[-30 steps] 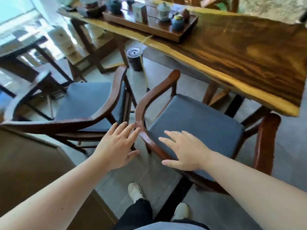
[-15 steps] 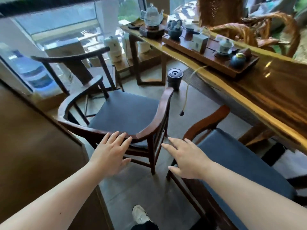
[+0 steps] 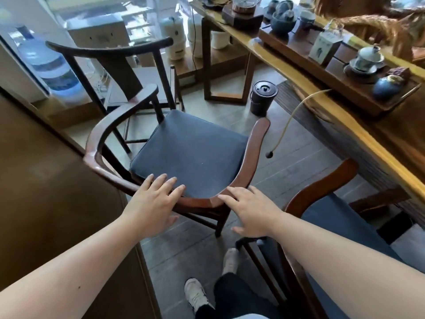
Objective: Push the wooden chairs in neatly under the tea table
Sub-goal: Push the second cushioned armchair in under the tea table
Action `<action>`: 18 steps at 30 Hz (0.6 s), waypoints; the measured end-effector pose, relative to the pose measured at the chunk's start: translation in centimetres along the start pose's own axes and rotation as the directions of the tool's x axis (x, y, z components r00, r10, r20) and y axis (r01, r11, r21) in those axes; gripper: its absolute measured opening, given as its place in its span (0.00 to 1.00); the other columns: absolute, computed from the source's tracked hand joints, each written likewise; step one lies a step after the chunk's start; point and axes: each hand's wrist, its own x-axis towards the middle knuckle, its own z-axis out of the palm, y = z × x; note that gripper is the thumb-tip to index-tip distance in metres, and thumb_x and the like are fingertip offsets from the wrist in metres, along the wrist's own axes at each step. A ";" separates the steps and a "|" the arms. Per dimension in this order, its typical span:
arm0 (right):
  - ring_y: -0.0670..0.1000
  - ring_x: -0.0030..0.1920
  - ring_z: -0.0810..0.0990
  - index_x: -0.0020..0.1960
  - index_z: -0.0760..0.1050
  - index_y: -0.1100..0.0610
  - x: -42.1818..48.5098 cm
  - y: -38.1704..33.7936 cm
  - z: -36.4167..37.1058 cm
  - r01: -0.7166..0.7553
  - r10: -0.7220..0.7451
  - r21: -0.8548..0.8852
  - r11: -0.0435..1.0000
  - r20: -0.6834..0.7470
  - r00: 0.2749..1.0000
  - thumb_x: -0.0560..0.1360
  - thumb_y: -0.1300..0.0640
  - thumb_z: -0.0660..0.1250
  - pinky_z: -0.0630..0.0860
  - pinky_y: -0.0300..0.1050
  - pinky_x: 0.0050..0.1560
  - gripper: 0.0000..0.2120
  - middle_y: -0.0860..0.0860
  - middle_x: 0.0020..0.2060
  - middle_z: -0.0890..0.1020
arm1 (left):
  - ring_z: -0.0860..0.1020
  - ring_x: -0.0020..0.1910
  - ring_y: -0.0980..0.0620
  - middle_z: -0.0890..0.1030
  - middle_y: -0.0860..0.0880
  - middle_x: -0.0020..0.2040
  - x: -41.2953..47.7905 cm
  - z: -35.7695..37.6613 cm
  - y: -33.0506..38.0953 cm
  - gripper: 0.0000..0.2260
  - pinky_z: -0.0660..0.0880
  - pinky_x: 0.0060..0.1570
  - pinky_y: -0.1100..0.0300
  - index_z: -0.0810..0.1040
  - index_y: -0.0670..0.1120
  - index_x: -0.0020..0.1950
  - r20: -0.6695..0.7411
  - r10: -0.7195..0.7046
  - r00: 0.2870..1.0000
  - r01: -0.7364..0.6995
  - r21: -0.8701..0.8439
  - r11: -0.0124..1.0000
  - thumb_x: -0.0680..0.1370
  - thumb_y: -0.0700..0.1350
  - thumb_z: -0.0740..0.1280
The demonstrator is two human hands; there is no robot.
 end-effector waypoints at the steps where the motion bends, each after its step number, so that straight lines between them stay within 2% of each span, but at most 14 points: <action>1: 0.56 0.76 0.53 0.79 0.48 0.49 1.0 0.6 0.0 0.017 -0.017 -0.019 1.000 0.008 1.000 0.73 0.39 0.68 0.52 0.61 0.74 0.44 0.58 0.78 0.55 | 0.73 0.63 0.35 0.77 0.39 0.63 0.4 0.2 -0.2 0.39 0.71 0.61 0.36 0.74 0.44 0.67 0.014 0.012 1.000 -0.012 0.011 1.000 0.61 0.60 0.78; 4: 0.58 0.76 0.52 0.79 0.46 0.49 3.9 2.1 0.1 0.079 -0.074 -0.110 0.991 0.051 0.996 0.70 0.36 0.69 0.53 0.63 0.73 0.48 0.59 0.78 0.53 | 0.67 0.68 0.35 0.72 0.39 0.69 1.3 0.3 -0.2 0.39 0.64 0.67 0.37 0.69 0.47 0.71 0.099 0.022 0.995 -0.026 0.045 0.999 0.65 0.63 0.73; 7: 0.61 0.77 0.50 0.79 0.45 0.49 7.1 3.8 0.2 0.172 -0.150 -0.193 0.966 0.124 0.981 0.69 0.34 0.69 0.51 0.66 0.73 0.50 0.60 0.79 0.52 | 0.53 0.75 0.38 0.57 0.42 0.78 2.0 1.1 -0.6 0.38 0.49 0.73 0.40 0.54 0.51 0.77 0.179 -0.017 0.984 0.004 0.072 0.997 0.73 0.65 0.63; 10: 0.63 0.76 0.51 0.79 0.48 0.50 9.7 5.0 0.0 0.268 -0.214 -0.233 0.935 0.233 0.949 0.68 0.33 0.70 0.52 0.68 0.72 0.50 0.61 0.78 0.52 | 0.50 0.76 0.38 0.53 0.42 0.78 2.5 1.1 -1.3 0.37 0.48 0.73 0.41 0.49 0.51 0.78 0.270 -0.055 0.961 0.030 0.097 0.995 0.75 0.63 0.62; 12: 0.64 0.73 0.59 0.76 0.55 0.51 10.9 5.6 0.0 0.314 -0.235 -0.237 0.919 0.309 0.922 0.66 0.32 0.71 0.59 0.68 0.69 0.47 0.61 0.75 0.59 | 0.54 0.75 0.37 0.57 0.42 0.77 2.6 1.2 -1.8 0.34 0.52 0.73 0.41 0.52 0.51 0.77 0.314 -0.085 0.946 0.061 0.086 0.994 0.76 0.60 0.63; 13: 0.64 0.69 0.66 0.73 0.60 0.51 11.5 6.0 0.0 0.335 -0.247 -0.226 0.915 0.343 0.906 0.66 0.32 0.71 0.64 0.65 0.66 0.44 0.60 0.71 0.66 | 0.59 0.73 0.37 0.62 0.42 0.75 2.7 1.2 -2.0 0.31 0.57 0.71 0.41 0.57 0.51 0.76 0.336 -0.093 0.937 0.071 0.075 0.995 0.76 0.58 0.64; 14: 0.62 0.63 0.72 0.69 0.65 0.51 11.9 6.4 0.0 0.342 -0.248 -0.212 0.915 0.371 0.895 0.66 0.32 0.70 0.68 0.61 0.61 0.40 0.58 0.66 0.72 | 0.66 0.68 0.37 0.69 0.42 0.71 2.9 1.3 -2.2 0.27 0.64 0.67 0.42 0.64 0.50 0.72 0.348 -0.087 0.934 0.069 0.064 0.996 0.76 0.54 0.66; 16: 0.59 0.55 0.78 0.62 0.72 0.51 13.0 7.0 -0.2 0.352 -0.244 -0.189 0.917 0.432 0.868 0.65 0.32 0.70 0.71 0.55 0.54 0.33 0.54 0.56 0.79 | 0.78 0.51 0.42 0.80 0.46 0.54 3.1 1.5 -2.6 0.16 0.75 0.51 0.47 0.74 0.50 0.60 0.348 -0.047 0.936 0.025 0.067 0.997 0.73 0.48 0.68; 18: 0.57 0.51 0.80 0.56 0.77 0.51 14.1 7.2 -0.6 0.367 -0.238 -0.171 0.914 0.508 0.828 0.63 0.32 0.70 0.73 0.52 0.53 0.30 0.51 0.49 0.83 | 0.78 0.42 0.45 0.80 0.50 0.46 3.2 1.4 -2.9 0.08 0.75 0.42 0.51 0.74 0.51 0.53 0.353 -0.015 0.936 0.003 0.035 0.999 0.74 0.45 0.66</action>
